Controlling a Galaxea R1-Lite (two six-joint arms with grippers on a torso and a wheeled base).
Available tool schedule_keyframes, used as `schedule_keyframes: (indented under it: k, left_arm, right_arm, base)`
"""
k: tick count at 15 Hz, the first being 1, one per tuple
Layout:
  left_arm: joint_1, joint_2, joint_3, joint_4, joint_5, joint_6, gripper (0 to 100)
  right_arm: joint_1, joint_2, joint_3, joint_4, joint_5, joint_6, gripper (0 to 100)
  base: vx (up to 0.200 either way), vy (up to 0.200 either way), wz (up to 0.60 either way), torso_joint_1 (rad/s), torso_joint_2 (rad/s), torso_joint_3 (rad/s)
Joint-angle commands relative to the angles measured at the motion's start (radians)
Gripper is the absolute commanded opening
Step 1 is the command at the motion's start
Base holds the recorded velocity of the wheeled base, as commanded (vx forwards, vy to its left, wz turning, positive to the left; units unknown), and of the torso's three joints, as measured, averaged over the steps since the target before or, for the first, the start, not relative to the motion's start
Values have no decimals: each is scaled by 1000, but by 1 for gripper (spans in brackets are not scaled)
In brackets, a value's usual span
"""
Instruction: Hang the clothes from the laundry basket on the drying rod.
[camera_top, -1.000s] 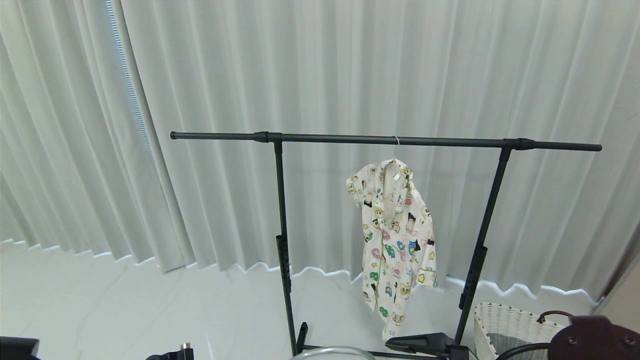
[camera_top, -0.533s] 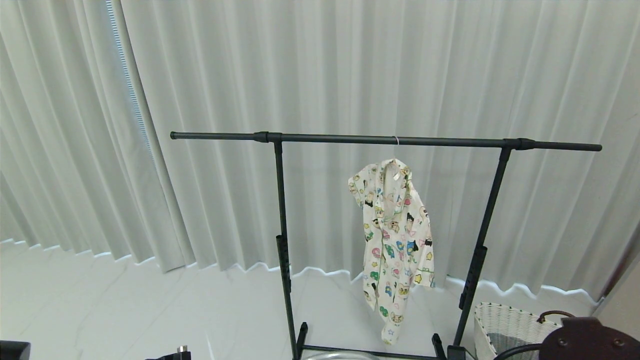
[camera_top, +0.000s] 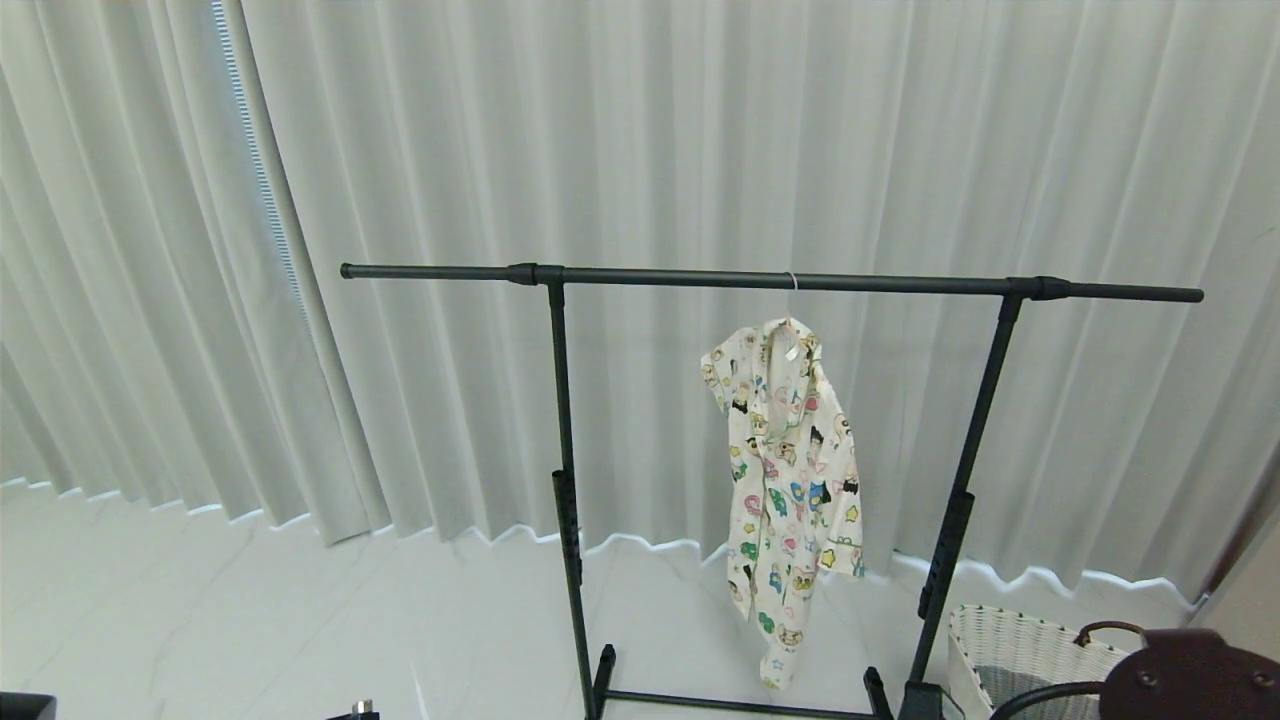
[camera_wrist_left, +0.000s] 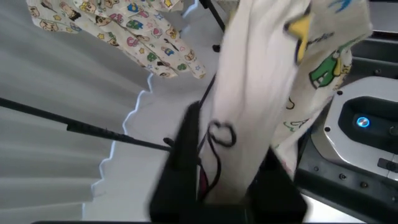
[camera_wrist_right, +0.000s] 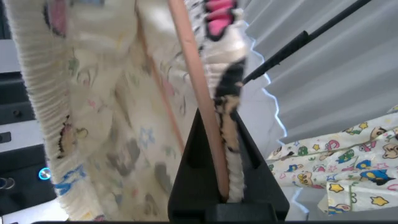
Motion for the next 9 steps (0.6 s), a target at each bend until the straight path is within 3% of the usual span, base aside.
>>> schedule_keyframes:
  k: [1,5,7,9]
  left_arm:
    - [17,-4,3,0,3,0,100]
    - [61,-10,61,-88,3,0,100]
    - [89,-18,109,-178,3,0,100]
    - [116,-36,141,-200,3,2,100]
  right_arm:
    - [-3,-45,4,-2,0,-12,0]
    - [-66,-134,57,2,0,-35,0]
    - [-161,-180,110,8,2,-35,0]
    - [-213,-200,119,10,3,-34,0]
  base:
    - [0,0,0,0,0,0]
    - [0,0,0,0,0,0]
    - [0,0,0,0,0,0]
    - [0,0,0,0,0,0]
